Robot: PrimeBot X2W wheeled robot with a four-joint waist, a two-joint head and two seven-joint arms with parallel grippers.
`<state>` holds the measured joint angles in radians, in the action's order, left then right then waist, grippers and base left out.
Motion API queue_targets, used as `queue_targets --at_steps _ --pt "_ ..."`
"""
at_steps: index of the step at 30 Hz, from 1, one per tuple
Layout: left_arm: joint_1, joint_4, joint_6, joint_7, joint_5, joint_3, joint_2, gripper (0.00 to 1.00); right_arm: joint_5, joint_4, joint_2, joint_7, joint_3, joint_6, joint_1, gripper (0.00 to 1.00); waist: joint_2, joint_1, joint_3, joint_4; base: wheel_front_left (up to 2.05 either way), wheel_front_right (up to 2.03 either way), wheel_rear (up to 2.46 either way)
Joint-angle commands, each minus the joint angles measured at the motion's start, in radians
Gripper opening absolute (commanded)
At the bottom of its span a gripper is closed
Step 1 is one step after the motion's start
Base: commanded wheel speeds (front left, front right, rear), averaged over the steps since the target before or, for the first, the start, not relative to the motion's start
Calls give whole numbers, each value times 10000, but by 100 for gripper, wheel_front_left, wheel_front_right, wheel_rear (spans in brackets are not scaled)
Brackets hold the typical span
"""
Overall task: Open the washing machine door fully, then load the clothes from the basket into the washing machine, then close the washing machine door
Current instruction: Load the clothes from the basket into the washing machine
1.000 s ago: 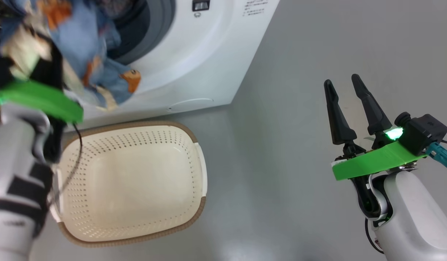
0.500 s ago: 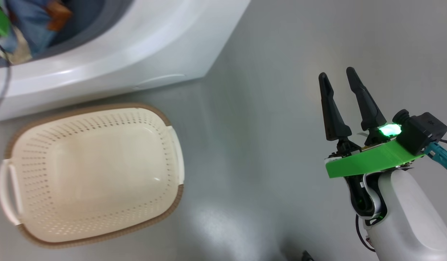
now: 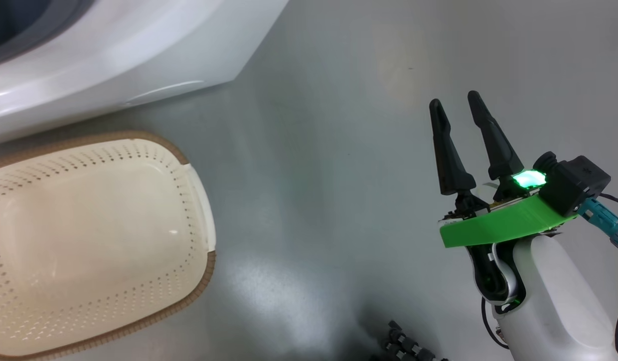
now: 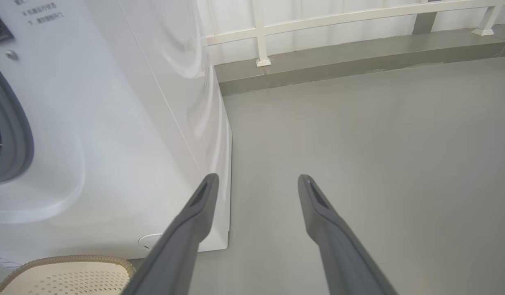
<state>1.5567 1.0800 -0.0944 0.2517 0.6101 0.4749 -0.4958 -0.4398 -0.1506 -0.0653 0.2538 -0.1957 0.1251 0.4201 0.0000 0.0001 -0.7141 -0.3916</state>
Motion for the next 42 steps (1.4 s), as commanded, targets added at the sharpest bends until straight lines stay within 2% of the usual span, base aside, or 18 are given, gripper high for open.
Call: queue_targets --at_steps 1,4,5,6,7,8,14,18,32,42 --pt "212 -251 65 91 -149 -197 -426 0 46 240 -19 80 -187 56 -200 100 0 -1 -54 -93 0 0 0" --pt "166 -107 127 96 -231 -272 -430 0 47 182 11 80 -200 56 -227 100 0 -1 -9 -94 0 0 0" --pt "121 70 144 87 -204 -291 -395 14 42 154 19 80 -204 56 -236 100 0 -1 27 -88 0 0 0" --pt "72 318 135 -58 -182 -258 -337 41 39 126 25 80 -209 56 -243 100 0 -1 67 -75 0 0 0" --pt "53 557 124 -272 -169 -210 -278 86 35 100 31 80 -220 56 -242 100 0 -1 105 -60 0 0 0" --pt "56 778 119 -514 -195 -132 -233 100 31 78 35 80 -238 56 -229 100 0 -1 146 -45 0 0 0" --pt "-49 1687 -49 -2217 -67 153 139 100 21 -71 29 80 -308 56 -154 100 0 -1 551 129 0 0 0" --pt "-394 1822 -145 -2450 143 124 292 100 -21 -191 -20 80 -358 56 -87 100 0 -1 854 233 0 0 0" --pt "-2434 1611 -349 -333 703 97 724 100 -176 -424 -405 80 -322 56 -89 100 0 -1 2213 836 0 0 0" --pt "-4387 373 -360 91 1155 -28 979 100 -372 -717 -786 80 -461 56 -213 100 0 -1 3540 1646 0 0 0"
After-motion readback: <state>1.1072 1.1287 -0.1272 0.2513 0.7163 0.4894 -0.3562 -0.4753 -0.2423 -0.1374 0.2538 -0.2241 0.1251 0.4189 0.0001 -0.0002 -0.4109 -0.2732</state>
